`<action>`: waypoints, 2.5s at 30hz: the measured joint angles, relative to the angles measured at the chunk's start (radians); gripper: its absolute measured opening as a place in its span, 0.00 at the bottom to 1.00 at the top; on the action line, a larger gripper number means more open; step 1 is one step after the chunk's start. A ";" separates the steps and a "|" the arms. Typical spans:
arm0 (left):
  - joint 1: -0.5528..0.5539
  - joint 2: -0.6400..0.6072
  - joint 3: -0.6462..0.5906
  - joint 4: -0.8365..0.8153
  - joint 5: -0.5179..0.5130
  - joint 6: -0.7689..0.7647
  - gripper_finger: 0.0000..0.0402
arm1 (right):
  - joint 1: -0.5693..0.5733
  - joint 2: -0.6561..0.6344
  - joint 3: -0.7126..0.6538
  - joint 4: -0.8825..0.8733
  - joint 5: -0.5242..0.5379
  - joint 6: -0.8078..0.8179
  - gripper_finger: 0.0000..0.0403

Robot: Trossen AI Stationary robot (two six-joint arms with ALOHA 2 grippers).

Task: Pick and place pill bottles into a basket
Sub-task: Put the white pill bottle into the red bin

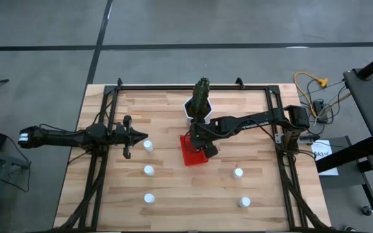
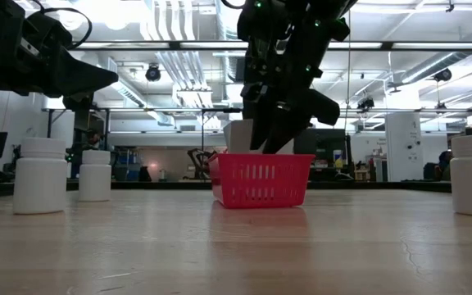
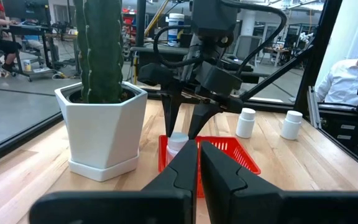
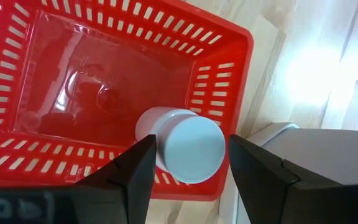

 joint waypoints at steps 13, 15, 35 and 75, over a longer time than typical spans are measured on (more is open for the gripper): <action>0.000 0.000 0.000 0.000 0.000 0.000 0.00 | 0.024 -0.072 0.042 -0.108 -0.007 0.073 0.47; 0.000 0.000 0.000 0.000 0.000 0.000 0.00 | 0.037 -0.090 0.042 -0.148 -0.010 0.101 0.47; 0.000 0.000 0.000 0.000 0.000 0.000 0.00 | 0.336 -0.145 0.017 -0.332 -0.135 0.375 0.47; 0.000 0.000 0.000 0.000 0.000 0.000 0.00 | 0.520 -0.399 -0.311 -0.264 -0.088 0.740 0.47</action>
